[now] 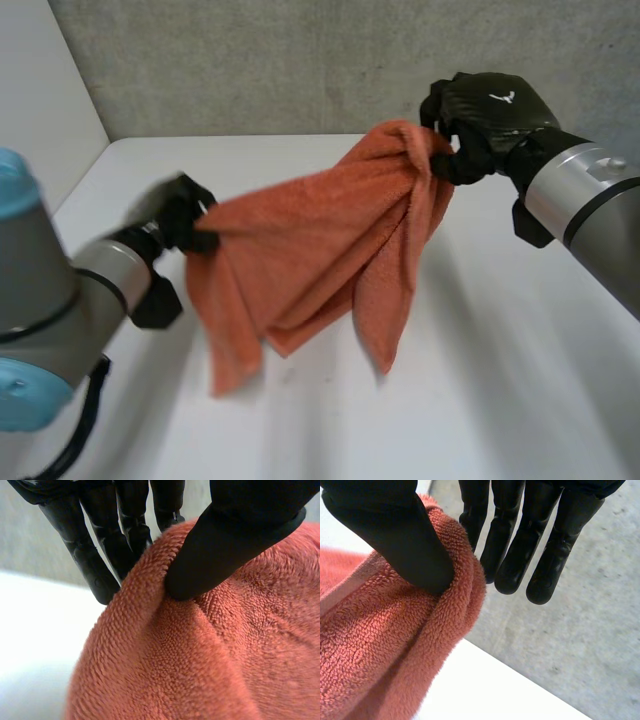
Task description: Fold the laundry
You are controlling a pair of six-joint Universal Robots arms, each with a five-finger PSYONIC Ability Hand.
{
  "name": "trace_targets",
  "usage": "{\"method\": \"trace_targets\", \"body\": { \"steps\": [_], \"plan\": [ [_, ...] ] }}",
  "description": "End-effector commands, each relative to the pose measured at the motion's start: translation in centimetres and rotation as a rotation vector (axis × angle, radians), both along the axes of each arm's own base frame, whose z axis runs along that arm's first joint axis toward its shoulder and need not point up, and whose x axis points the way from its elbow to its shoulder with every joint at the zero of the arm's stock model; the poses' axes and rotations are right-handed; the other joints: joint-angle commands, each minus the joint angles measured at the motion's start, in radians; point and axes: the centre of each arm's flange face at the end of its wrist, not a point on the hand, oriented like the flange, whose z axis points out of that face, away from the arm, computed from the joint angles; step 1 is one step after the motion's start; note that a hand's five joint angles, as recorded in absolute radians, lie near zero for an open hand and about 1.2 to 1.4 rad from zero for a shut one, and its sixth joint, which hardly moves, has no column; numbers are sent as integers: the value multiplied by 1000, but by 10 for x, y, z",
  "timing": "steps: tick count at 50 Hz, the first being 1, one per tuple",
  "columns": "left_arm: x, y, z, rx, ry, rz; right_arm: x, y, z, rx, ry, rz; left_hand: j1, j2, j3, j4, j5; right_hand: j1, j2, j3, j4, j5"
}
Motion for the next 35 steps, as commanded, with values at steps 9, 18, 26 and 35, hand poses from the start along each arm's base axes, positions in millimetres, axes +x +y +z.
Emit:
{"method": "trace_targets", "body": {
  "steps": [9,18,26,35],
  "plan": [
    [2,-38,90,-483,-47,44,11,-44,-5,-122,33,-24,227,184,186,183,198,451,223,214,209,249],
    [-6,-44,140,-720,-16,79,24,-76,74,-588,-214,-42,227,184,186,183,198,451,223,214,209,249],
    [-3,5,89,-519,-96,30,23,-64,47,-376,-199,0,227,184,186,183,198,451,223,214,209,249],
    [-28,109,-9,-126,-218,-274,15,-40,1,-43,-36,22,227,184,186,183,198,451,223,214,209,249]
  ]
}}
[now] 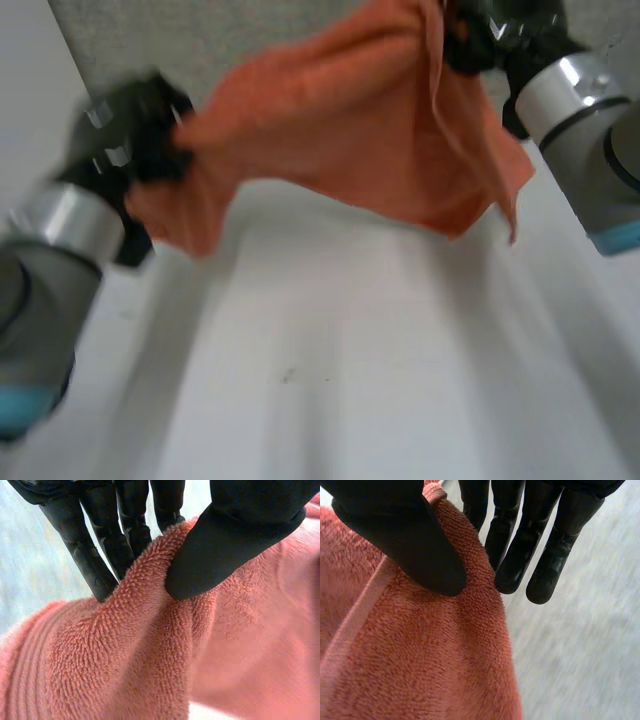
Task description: Fold the laundry
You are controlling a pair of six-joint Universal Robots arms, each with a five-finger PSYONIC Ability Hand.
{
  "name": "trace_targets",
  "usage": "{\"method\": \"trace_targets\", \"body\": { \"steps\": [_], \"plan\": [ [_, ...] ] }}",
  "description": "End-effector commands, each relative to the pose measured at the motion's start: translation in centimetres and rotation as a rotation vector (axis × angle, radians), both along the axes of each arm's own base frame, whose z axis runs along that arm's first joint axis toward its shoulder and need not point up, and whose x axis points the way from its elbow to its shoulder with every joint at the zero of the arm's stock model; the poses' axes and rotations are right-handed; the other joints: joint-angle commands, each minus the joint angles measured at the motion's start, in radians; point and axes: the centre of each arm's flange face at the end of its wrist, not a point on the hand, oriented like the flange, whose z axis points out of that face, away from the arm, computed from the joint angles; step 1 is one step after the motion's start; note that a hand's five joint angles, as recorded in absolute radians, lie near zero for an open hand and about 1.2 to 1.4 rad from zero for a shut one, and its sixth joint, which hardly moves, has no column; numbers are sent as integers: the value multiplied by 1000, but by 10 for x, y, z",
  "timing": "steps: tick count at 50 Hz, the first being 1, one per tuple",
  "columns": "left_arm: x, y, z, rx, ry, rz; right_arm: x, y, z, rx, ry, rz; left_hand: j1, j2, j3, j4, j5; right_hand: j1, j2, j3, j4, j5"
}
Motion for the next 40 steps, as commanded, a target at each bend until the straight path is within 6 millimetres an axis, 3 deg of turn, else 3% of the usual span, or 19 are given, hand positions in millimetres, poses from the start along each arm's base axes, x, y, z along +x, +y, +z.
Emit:
{"method": "trace_targets", "body": {
  "steps": [1,2,3,4,5,6,10,12,13,14,15,16,20,26,28,33,40],
  "plan": [
    [-24,95,-72,327,-147,-239,-8,28,-45,324,171,25,223,180,181,180,192,451,214,211,204,233],
    [-24,95,-72,327,-147,-239,-9,35,-45,342,192,27,223,180,181,180,192,451,214,211,204,233],
    [-27,106,-78,379,-154,-269,-9,35,-45,342,192,27,0,-44,-42,-44,-31,451,214,211,204,233],
    [-28,110,-83,428,-157,-280,-10,39,-42,333,206,24,-517,-561,-559,-560,-548,451,214,211,204,233],
    [-28,110,-83,428,-157,-280,-12,45,-39,322,222,25,-522,-566,-564,-565,-553,451,214,211,204,233],
    [-28,110,-82,449,-150,-277,-12,45,-39,322,222,25,-999,-1042,-1040,-1042,-1030,451,214,211,204,233],
    [-30,97,-69,433,-117,-250,-13,61,-32,265,275,62,-999,-1042,-1040,-1042,-1030,451,214,211,204,233],
    [-22,65,-57,389,-71,-166,-13,66,-30,251,287,78,-998,-1041,-1040,-1041,-1029,451,214,211,204,233],
    [-22,65,-57,389,-70,-165,-14,71,-30,243,300,99,-998,-1041,-1040,-1041,-1029,451,214,211,204,233],
    [-16,47,-53,374,-50,-116,-14,71,-30,243,300,99,-995,-1039,-1037,-1038,-1026,451,214,211,204,233],
    [-15,47,-53,373,-50,-116,-14,77,-32,246,312,125,-995,-1038,-1037,-1038,-1026,451,214,211,204,233],
    [-11,33,-51,357,-34,-83,-14,82,-34,249,320,149,-992,-1036,-1034,-1035,-1023,451,214,211,204,233],
    [-15,1,-60,333,-13,-54,-17,92,-36,250,329,179,-986,-1030,-1028,-1029,-1017,451,214,211,204,233],
    [-30,-10,-79,381,-21,-138,-22,112,-38,240,335,219,-971,-1015,-1013,-1015,-1002,451,214,211,204,233],
    [-44,-4,-96,451,-35,-264,-23,116,-37,233,333,221,-971,-1015,-1013,-1015,-1002,451,214,211,204,233],
    [-58,11,-117,586,-31,-443,-26,124,-33,215,327,221,-954,-997,-996,-997,-985,451,214,211,204,233],
    [-65,8,-139,715,-7,-469,-29,133,-24,189,313,220,-918,-962,-960,-962,-949,451,214,211,204,233]
  ]
}}
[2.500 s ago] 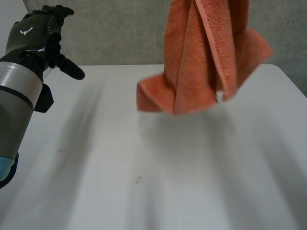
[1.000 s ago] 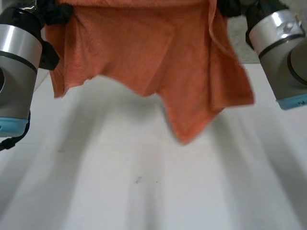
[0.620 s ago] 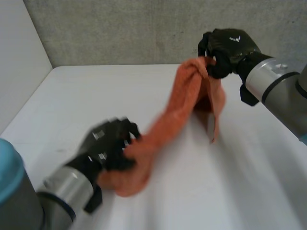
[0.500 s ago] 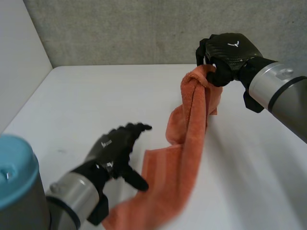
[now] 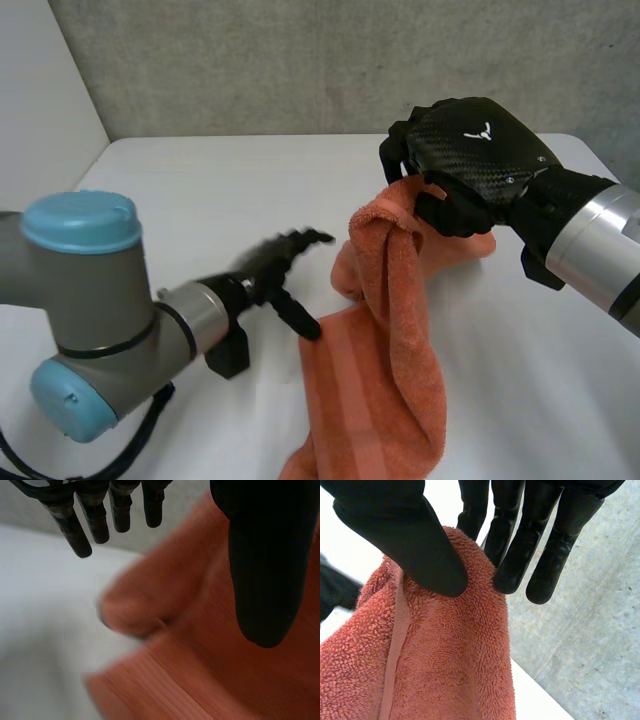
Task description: Fold the laundry
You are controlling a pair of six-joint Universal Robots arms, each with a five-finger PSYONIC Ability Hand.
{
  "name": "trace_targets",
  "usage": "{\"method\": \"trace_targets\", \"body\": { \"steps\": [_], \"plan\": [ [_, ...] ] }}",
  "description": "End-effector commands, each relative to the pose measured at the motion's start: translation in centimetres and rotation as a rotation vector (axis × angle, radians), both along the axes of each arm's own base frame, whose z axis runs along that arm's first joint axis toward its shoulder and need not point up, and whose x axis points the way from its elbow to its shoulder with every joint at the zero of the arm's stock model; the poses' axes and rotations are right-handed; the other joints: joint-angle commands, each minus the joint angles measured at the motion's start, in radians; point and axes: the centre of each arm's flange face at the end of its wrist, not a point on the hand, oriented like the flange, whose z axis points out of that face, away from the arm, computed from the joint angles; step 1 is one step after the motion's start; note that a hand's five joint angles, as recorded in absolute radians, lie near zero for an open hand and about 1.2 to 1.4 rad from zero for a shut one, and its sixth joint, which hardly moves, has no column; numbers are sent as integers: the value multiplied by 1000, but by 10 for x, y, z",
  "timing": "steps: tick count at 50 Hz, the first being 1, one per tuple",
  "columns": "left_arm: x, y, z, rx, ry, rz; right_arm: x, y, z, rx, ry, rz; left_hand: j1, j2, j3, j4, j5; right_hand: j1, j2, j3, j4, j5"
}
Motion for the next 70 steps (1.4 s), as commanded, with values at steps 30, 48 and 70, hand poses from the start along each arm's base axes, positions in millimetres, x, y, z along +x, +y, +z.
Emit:
{"method": "trace_targets", "body": {
  "steps": [30,48,70],
  "plan": [
    [-34,-1,-34,70,9,-41,-12,40,63,-124,-165,26,466,457,458,459,447,451,214,211,204,233],
    [38,-43,37,-217,-60,374,-29,-37,-4,104,-50,-147,1207,1198,1199,1200,1188,451,214,211,204,233],
    [68,-76,63,-529,-383,371,-20,-122,-74,138,234,-290,1207,1198,1199,1200,1188,451,214,211,204,233]
  ]
}}
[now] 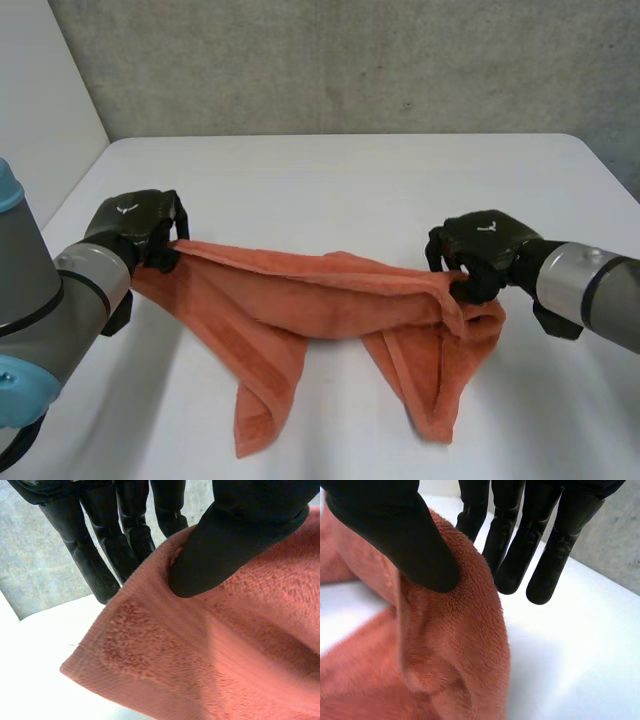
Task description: Fold the laundry
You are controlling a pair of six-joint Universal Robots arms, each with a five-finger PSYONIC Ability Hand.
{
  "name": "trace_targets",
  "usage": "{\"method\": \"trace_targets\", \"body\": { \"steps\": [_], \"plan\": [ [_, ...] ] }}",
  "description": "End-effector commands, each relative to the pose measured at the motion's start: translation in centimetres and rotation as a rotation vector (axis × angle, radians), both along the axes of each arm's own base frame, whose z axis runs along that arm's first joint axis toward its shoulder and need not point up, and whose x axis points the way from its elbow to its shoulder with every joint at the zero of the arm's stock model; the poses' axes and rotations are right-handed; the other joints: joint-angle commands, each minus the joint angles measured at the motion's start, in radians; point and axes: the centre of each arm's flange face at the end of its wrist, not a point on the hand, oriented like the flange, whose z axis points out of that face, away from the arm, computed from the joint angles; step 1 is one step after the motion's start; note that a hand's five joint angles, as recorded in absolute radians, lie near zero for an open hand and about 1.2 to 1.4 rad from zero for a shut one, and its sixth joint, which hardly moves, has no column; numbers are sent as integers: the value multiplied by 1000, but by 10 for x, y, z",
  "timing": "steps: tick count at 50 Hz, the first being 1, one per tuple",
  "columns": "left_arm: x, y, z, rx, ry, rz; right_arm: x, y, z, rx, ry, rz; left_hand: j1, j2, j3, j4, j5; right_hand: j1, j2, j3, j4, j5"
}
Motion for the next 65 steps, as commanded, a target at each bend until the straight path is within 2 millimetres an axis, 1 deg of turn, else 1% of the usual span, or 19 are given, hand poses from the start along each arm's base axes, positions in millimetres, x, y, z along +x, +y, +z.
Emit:
{"method": "trace_targets", "body": {
  "steps": [1,2,3,4,5,6,7,9,12,15,24,28,36,37,39,42,46,56,65],
  "plan": [
    [-19,-45,34,-191,53,-5,10,-71,49,-330,-68,-143,208,179,181,180,188,451,214,211,204,232],
    [-23,-55,57,-270,92,-3,10,-71,49,-331,-68,-144,208,179,181,180,188,451,214,211,204,232],
    [-23,-55,57,-271,93,-3,14,-82,76,-434,-129,-167,208,179,181,180,188,451,214,211,204,232],
    [-25,-64,84,-365,130,-1,14,-82,77,-435,-130,-168,208,179,181,180,188,451,214,211,204,232],
    [-28,-69,111,-470,171,-3,15,-90,105,-527,-194,-187,208,179,181,180,188,451,214,211,204,232],
    [-28,-69,111,-471,172,-3,16,-93,133,-608,-263,-193,208,179,181,180,188,451,214,211,204,232],
    [-31,-71,135,-572,212,-6,16,-93,133,-609,-264,-193,208,179,181,180,188,451,214,211,204,232],
    [-31,-70,154,-663,245,-4,15,-88,180,-717,-380,-185,208,179,181,180,188,451,214,211,204,232],
    [-25,-57,190,-820,305,2,14,-81,196,-738,-424,-166,208,179,181,180,188,451,214,211,204,232],
    [-22,-46,189,-838,307,-7,14,-69,205,-724,-448,-102,208,179,181,180,188,451,214,211,204,232],
    [-13,-35,118,-621,219,7,20,-55,140,-401,-348,60,208,179,181,180,188,451,214,211,204,232],
    [-8,-21,71,-482,162,5,23,-67,89,-272,-222,67,208,179,181,180,188,451,214,211,204,232],
    [-7,-9,40,-388,127,-6,19,-74,22,-138,2,56,208,179,181,180,188,451,214,211,204,232],
    [-7,-9,40,-388,127,-6,19,-74,22,-137,2,56,208,179,181,180,188,451,214,211,204,232],
    [-8,-11,41,-392,129,-8,16,-73,16,-105,10,17,208,179,181,180,188,-111,-348,-351,-358,-330],
    [-9,-14,50,-419,140,-9,15,-70,11,-84,-7,-15,208,179,181,180,188,-469,-706,-709,-716,-688],
    [-10,-17,63,-454,157,-4,13,-64,11,-78,-50,-42,208,179,181,180,188,-469,-707,-710,-717,-688],
    [-27,-1,96,-521,204,-67,-8,4,42,-127,-284,-129,208,179,181,180,188,-385,-622,-625,-632,-604],
    [-40,22,146,-640,273,-126,-24,35,34,-78,-336,-179,208,179,181,180,188,-249,-487,-489,-497,-468]
  ]
}}
